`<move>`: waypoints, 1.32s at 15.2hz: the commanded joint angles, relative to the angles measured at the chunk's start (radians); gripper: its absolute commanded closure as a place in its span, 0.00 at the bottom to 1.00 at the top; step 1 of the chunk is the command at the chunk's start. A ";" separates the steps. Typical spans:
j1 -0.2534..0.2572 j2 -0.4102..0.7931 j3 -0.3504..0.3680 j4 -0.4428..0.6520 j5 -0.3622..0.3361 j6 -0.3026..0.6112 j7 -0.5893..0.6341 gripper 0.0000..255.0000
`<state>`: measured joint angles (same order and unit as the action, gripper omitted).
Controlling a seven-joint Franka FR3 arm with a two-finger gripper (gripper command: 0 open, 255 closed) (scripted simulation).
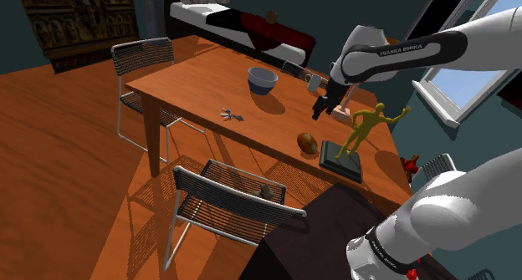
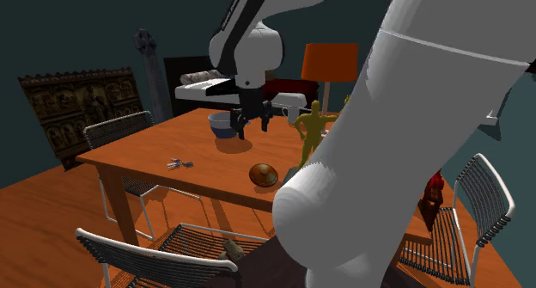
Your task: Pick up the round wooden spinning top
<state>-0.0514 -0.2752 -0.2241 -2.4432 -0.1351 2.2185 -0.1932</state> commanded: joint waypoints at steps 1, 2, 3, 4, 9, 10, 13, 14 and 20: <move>-0.003 0.082 -0.018 0.023 0.008 0.055 -0.022 0.00; -0.004 0.121 -0.026 0.036 0.015 0.078 -0.034 0.00; -0.006 0.161 -0.034 0.051 0.023 0.100 -0.047 0.00; -0.008 0.201 -0.040 0.067 0.032 0.121 -0.060 0.00; -0.028 0.404 -0.059 0.165 0.094 0.209 -0.132 0.00; -0.035 0.445 -0.059 0.188 0.108 0.222 -0.147 0.00; -0.060 0.566 -0.054 0.265 0.149 0.256 -0.188 0.00; -0.070 0.607 -0.050 0.293 0.162 0.264 -0.201 0.00; -0.089 0.693 -0.034 0.316 0.189 0.324 -0.219 0.00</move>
<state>-0.1382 0.4055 -0.2608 -2.1289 0.0495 2.5313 -0.4099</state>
